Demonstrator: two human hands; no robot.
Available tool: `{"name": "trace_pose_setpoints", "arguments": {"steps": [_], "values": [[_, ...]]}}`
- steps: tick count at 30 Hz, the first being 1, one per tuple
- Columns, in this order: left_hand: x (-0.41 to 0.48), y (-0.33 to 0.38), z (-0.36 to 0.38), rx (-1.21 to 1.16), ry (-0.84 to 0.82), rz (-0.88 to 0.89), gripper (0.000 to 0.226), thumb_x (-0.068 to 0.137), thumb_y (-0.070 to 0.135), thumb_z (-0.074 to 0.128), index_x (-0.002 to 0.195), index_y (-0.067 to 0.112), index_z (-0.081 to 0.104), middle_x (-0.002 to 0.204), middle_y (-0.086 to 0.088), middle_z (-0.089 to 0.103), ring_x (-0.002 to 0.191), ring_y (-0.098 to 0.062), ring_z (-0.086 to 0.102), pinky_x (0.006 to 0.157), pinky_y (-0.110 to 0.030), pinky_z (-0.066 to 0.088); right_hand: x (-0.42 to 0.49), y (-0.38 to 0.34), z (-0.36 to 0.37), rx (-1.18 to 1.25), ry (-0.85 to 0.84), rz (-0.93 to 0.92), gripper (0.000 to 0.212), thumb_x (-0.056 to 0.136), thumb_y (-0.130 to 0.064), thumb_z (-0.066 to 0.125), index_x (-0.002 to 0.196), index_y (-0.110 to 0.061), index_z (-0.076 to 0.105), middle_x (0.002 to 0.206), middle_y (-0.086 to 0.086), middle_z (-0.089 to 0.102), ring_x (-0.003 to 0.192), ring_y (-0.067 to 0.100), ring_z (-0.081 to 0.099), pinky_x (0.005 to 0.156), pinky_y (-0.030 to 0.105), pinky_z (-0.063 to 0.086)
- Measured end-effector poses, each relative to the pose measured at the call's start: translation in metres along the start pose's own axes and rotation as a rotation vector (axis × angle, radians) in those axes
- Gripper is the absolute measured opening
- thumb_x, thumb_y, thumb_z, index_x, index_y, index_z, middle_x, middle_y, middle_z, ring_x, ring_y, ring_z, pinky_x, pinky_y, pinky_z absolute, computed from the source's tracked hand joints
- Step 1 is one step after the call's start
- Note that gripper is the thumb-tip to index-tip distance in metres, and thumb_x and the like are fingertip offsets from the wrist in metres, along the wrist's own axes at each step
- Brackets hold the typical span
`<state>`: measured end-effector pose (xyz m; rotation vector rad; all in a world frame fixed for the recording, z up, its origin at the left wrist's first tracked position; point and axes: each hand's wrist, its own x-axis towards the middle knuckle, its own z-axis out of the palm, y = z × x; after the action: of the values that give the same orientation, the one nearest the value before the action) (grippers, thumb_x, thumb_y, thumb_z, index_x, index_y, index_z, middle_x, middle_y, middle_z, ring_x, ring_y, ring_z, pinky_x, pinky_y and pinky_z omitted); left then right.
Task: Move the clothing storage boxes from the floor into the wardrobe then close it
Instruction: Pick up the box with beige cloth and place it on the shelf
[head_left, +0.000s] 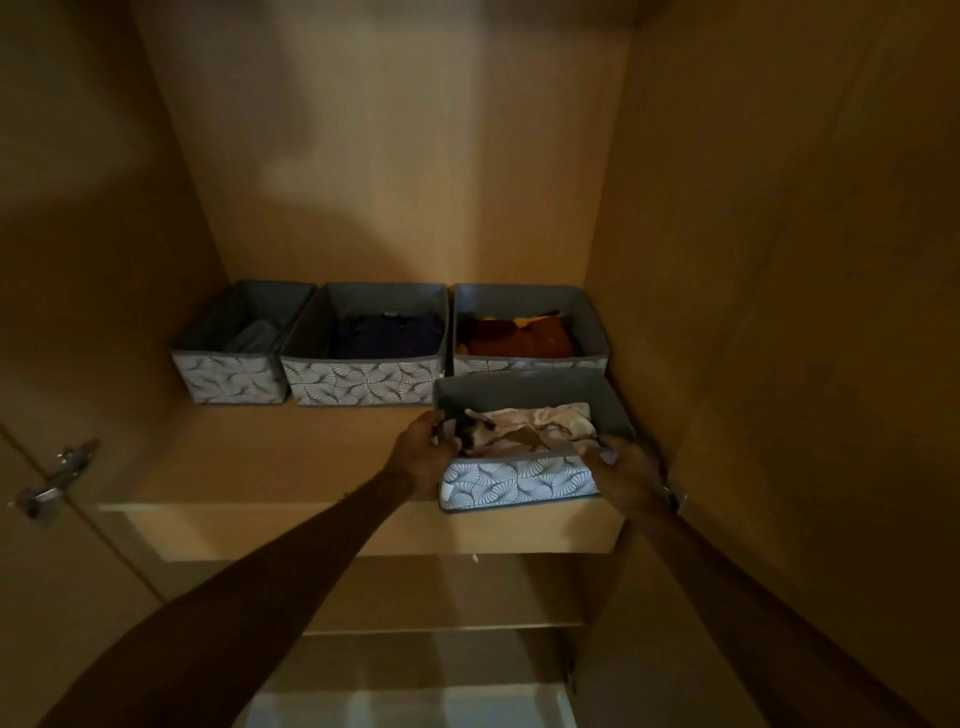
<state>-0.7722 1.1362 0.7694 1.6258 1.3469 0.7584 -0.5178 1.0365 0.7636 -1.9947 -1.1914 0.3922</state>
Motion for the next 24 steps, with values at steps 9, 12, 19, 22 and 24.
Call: {"name": "trace_pose_setpoints", "arguments": {"steps": [9,12,19,22,24], "values": [[-0.003,0.000,0.010,0.169,-0.028,0.124,0.048,0.080,-0.002,0.070,0.125,0.011,0.061,0.121,-0.002,0.064,0.102,-0.015,0.059,0.088,-0.026,0.051,0.019,0.022,0.004,-0.075,0.137,0.014,0.038,0.081,-0.047,0.062,0.090,-0.010,0.068,0.083,0.016,0.071,0.081,0.034,0.066,0.068,0.033,0.051],[-0.002,0.001,0.019,0.167,0.047,0.104,0.047,0.081,-0.001,0.071,0.126,0.008,0.061,0.117,-0.009,0.067,0.094,-0.017,0.061,0.070,-0.013,0.047,0.021,0.027,0.004,-0.098,0.155,0.033,0.039,0.081,-0.046,0.062,0.088,-0.007,0.066,0.086,0.017,0.071,0.084,0.035,0.066,0.072,0.037,0.054],[0.008,0.007,0.027,0.132,0.081,0.132,0.049,0.079,-0.006,0.070,0.125,0.008,0.063,0.121,-0.012,0.067,0.105,-0.023,0.063,0.084,-0.022,0.047,0.028,0.039,-0.001,-0.099,0.144,0.052,0.041,0.082,-0.042,0.067,0.098,-0.004,0.067,0.093,0.019,0.071,0.089,0.036,0.067,0.076,0.038,0.054],[0.010,0.006,0.030,0.126,0.083,0.136,0.050,0.081,-0.005,0.069,0.128,0.009,0.061,0.121,-0.011,0.065,0.098,-0.020,0.060,0.078,-0.020,0.047,0.026,0.038,-0.001,-0.088,0.128,0.025,0.050,0.083,-0.034,0.069,0.121,-0.002,0.061,0.110,0.021,0.068,0.103,0.036,0.064,0.086,0.039,0.052],[0.010,0.002,0.032,0.115,0.079,0.142,0.051,0.083,-0.005,0.067,0.131,0.010,0.058,0.116,-0.008,0.064,0.094,-0.016,0.057,0.066,-0.010,0.045,0.024,0.035,-0.001,-0.087,0.125,0.011,0.056,0.083,-0.032,0.070,0.129,-0.002,0.056,0.119,0.021,0.065,0.110,0.036,0.061,0.092,0.039,0.049]]}}
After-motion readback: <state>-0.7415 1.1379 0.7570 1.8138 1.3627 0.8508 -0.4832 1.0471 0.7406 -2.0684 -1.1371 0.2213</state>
